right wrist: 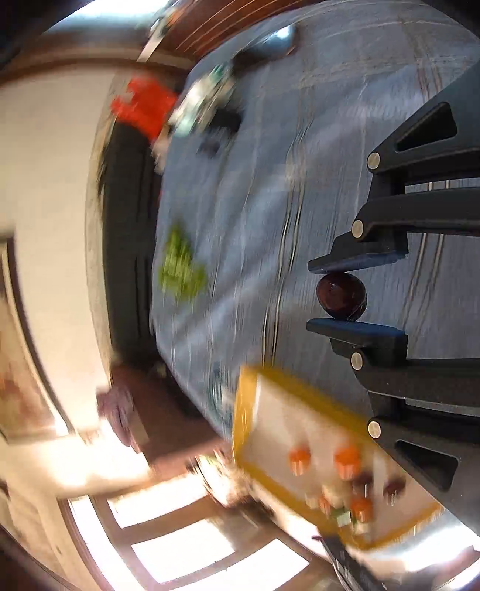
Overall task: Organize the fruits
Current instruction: 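Carry the red date and plum into the tray and open both tools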
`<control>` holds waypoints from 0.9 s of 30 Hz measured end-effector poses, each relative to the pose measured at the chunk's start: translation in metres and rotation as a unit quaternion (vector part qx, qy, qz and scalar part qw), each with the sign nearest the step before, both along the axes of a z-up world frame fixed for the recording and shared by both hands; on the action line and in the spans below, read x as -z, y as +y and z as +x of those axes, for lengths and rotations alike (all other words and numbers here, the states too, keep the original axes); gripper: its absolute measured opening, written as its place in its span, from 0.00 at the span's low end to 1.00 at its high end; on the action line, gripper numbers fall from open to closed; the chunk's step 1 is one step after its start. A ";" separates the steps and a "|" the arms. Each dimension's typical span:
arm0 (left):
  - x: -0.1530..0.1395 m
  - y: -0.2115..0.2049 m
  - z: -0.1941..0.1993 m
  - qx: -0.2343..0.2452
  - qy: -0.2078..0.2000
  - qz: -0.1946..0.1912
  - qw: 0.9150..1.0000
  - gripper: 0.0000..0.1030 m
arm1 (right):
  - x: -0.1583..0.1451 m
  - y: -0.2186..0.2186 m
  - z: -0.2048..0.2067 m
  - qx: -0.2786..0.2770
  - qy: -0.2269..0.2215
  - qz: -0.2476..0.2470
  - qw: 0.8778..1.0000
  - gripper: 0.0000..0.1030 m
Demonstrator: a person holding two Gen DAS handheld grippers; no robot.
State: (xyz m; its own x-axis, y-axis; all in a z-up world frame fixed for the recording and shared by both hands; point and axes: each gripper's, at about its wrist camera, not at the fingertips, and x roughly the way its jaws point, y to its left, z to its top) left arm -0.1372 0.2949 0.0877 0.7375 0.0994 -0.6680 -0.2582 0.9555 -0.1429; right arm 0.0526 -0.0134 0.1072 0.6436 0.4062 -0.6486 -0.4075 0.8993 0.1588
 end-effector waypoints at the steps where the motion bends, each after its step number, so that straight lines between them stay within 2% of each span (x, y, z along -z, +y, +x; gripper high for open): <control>1: 0.000 0.005 0.001 -0.001 0.003 0.001 1.000 0.18 | -0.004 0.017 -0.002 -0.019 0.003 0.001 1.000 0.27; 4: 0.002 0.016 0.007 -0.001 0.009 0.001 1.000 0.18 | -0.004 0.074 -0.004 -0.070 0.023 -0.003 0.997 0.27; 8: 0.008 0.031 0.021 0.002 0.024 -0.003 1.000 0.18 | 0.014 0.130 0.000 -0.089 0.029 -0.044 0.995 0.27; 11: 0.014 0.044 0.035 0.004 0.035 -0.023 0.999 0.18 | 0.030 0.152 0.008 -0.095 0.040 -0.065 0.993 0.27; 15: 0.025 0.059 0.054 0.005 0.052 -0.052 0.997 0.18 | 0.046 0.169 0.018 -0.098 0.056 -0.081 0.990 0.27; 20: 0.037 0.065 0.070 -0.002 0.069 -0.067 0.995 0.19 | 0.063 0.179 0.032 -0.101 0.076 -0.091 0.988 0.27; 22: 0.038 0.066 0.072 -0.007 0.071 -0.075 0.995 0.26 | 0.067 0.181 0.034 -0.104 0.079 -0.086 0.988 0.28; 24: 0.036 0.066 0.069 -0.009 0.063 -0.080 0.995 0.38 | 0.066 0.180 0.034 -0.102 0.078 -0.080 0.989 0.28; 27: 0.028 0.063 0.059 -0.014 0.051 -0.069 0.996 0.41 | 0.057 0.173 0.031 -0.098 0.073 -0.065 0.990 0.28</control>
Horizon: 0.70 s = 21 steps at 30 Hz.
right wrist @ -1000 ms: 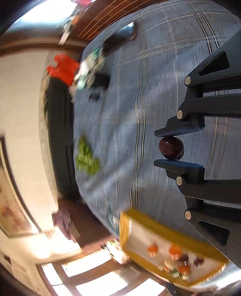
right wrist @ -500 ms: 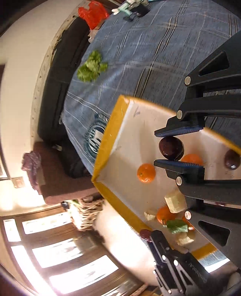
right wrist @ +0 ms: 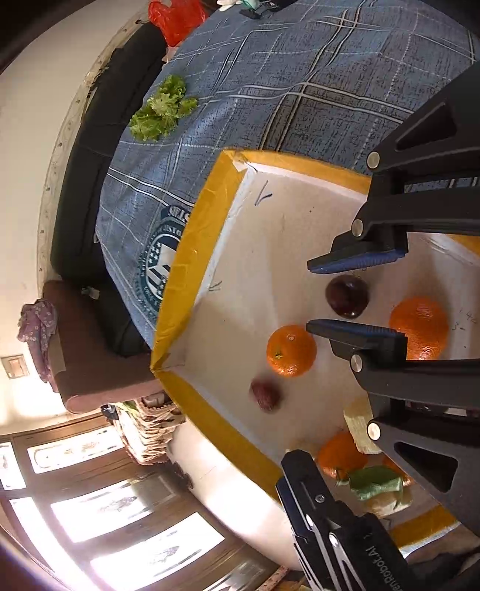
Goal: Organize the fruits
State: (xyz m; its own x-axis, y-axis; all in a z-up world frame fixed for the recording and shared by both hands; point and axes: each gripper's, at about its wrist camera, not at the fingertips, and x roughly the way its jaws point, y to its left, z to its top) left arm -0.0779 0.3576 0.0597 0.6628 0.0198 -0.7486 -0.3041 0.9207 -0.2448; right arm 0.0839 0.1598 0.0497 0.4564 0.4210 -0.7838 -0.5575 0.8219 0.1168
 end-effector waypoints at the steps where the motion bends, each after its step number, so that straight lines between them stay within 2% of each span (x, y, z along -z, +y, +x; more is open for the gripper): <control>1: -0.005 -0.002 -0.005 -0.005 -0.003 0.004 1.000 0.43 | -0.005 -0.004 -0.002 0.003 -0.002 0.006 1.000 0.28; 4: -0.022 -0.008 -0.025 -0.034 -0.014 0.027 0.999 0.57 | -0.018 -0.021 -0.012 0.013 -0.013 0.026 1.000 0.32; 6: -0.035 -0.017 -0.045 -0.057 -0.031 0.043 0.997 0.73 | -0.026 -0.035 -0.022 0.020 -0.017 0.041 0.999 0.36; 9: -0.049 -0.035 -0.069 -0.086 -0.049 0.079 0.992 0.85 | -0.033 -0.055 -0.040 0.025 -0.029 0.052 0.998 0.43; 11: -0.053 -0.047 -0.078 -0.099 -0.051 0.103 0.988 0.90 | -0.036 -0.067 -0.053 0.028 -0.040 0.049 0.998 0.51; 14: -0.057 -0.066 -0.090 -0.099 -0.058 0.120 0.986 0.92 | -0.039 -0.085 -0.074 0.029 -0.053 0.055 0.997 0.58; 21: -0.063 -0.100 -0.103 -0.080 -0.061 0.132 0.986 0.92 | -0.034 -0.120 -0.108 0.044 -0.062 0.061 0.995 0.64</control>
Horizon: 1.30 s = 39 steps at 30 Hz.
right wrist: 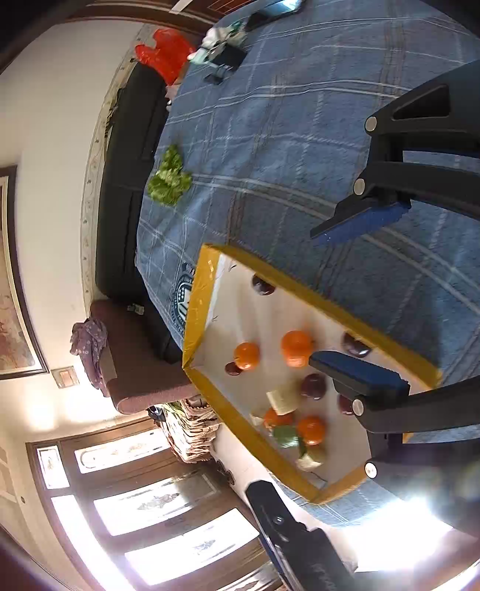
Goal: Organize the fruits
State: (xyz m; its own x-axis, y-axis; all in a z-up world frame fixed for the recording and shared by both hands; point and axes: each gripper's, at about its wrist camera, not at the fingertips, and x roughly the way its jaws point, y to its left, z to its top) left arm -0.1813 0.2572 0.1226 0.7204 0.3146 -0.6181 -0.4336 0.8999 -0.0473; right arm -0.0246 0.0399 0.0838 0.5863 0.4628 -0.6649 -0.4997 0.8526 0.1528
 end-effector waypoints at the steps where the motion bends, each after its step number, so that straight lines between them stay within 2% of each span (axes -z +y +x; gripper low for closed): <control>1: -0.001 -0.004 -0.001 0.003 0.001 0.001 1.000 0.92 | 0.001 -0.004 -0.003 0.002 0.002 0.005 1.000 0.64; 13: -0.007 -0.038 -0.007 0.029 0.000 0.017 0.999 0.92 | 0.013 -0.051 -0.012 0.052 0.036 0.061 0.996 0.66; 19: -0.006 -0.045 -0.006 0.039 0.002 0.021 0.999 0.92 | 0.019 -0.055 -0.015 0.072 0.041 0.061 0.995 0.67; 24: -0.005 -0.029 -0.010 0.035 0.003 0.007 0.999 0.92 | 0.023 -0.053 -0.017 0.078 0.044 0.052 0.995 0.67; 30: -0.002 0.021 -0.023 -0.016 -0.013 -0.047 0.999 0.92 | 0.033 -0.049 -0.018 0.087 0.054 0.048 0.994 0.68; 33: -0.004 0.030 -0.032 -0.031 -0.034 -0.050 0.998 0.92 | 0.032 -0.042 -0.020 0.081 0.045 0.037 0.995 0.68; 35: -0.008 0.027 -0.036 -0.040 -0.046 -0.033 0.998 0.92 | 0.030 -0.037 -0.022 0.076 0.035 0.029 0.996 0.68; 36: -0.010 0.022 -0.039 -0.052 -0.050 -0.008 0.997 0.92 | 0.029 -0.034 -0.024 0.074 0.026 0.022 0.997 0.68; 38: -0.017 0.002 -0.044 -0.071 -0.062 0.073 0.993 0.92 | 0.026 -0.029 -0.029 0.071 0.011 0.011 0.997 0.68; 39: -0.019 -0.002 -0.045 -0.071 -0.065 0.092 0.991 0.92 | 0.025 -0.028 -0.032 0.067 0.004 0.008 0.998 0.68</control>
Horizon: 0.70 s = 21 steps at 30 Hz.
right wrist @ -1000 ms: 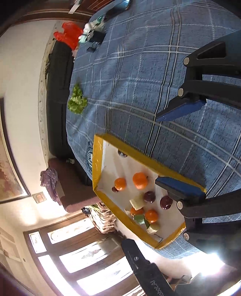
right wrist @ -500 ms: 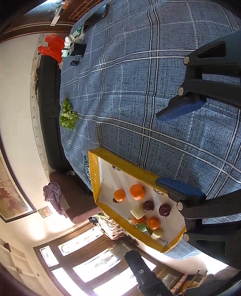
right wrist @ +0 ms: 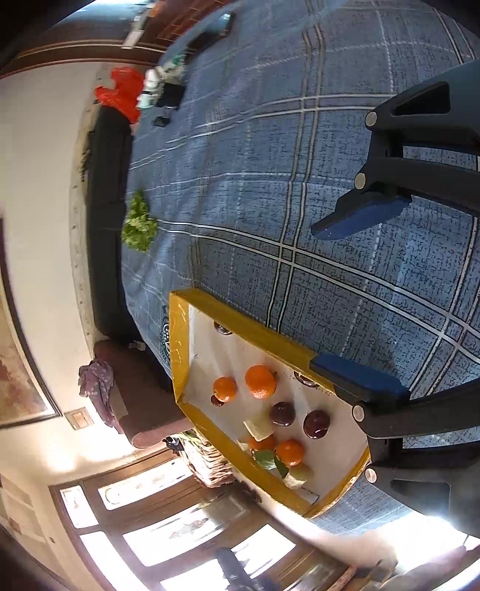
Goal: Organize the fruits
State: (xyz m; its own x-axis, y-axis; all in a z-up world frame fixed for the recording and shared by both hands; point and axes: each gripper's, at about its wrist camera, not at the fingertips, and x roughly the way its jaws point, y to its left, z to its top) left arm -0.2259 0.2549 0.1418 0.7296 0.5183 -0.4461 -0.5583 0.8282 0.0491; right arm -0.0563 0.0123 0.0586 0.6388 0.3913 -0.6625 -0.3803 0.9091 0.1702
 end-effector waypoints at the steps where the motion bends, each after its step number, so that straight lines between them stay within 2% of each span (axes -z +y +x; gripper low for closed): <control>1: -0.002 -0.008 0.000 0.003 0.000 0.021 1.000 0.92 | -0.001 0.001 -0.003 -0.004 -0.007 -0.002 1.000 0.68; 3: -0.005 -0.020 0.000 0.023 0.000 0.031 0.999 0.95 | -0.004 0.004 -0.006 -0.009 -0.016 -0.007 1.000 0.69; 8: -0.008 -0.033 0.002 0.046 -0.005 0.020 0.999 0.97 | -0.011 0.005 -0.013 -0.014 -0.049 -0.027 0.998 0.74; 15: -0.011 -0.038 -0.003 0.041 -0.027 0.012 0.999 0.97 | -0.016 -0.009 -0.016 -0.010 -0.056 -0.008 0.998 0.74; 21: -0.014 -0.036 -0.008 0.018 -0.043 0.015 0.999 0.97 | -0.026 -0.007 -0.028 -0.018 -0.094 -0.015 0.995 0.74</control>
State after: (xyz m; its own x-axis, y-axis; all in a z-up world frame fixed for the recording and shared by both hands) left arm -0.2338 0.2190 0.1562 0.7829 0.5036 -0.3652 -0.5316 0.8465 0.0277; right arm -0.0848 0.0052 0.0847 0.7385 0.3980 -0.5442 -0.4351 0.8979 0.0663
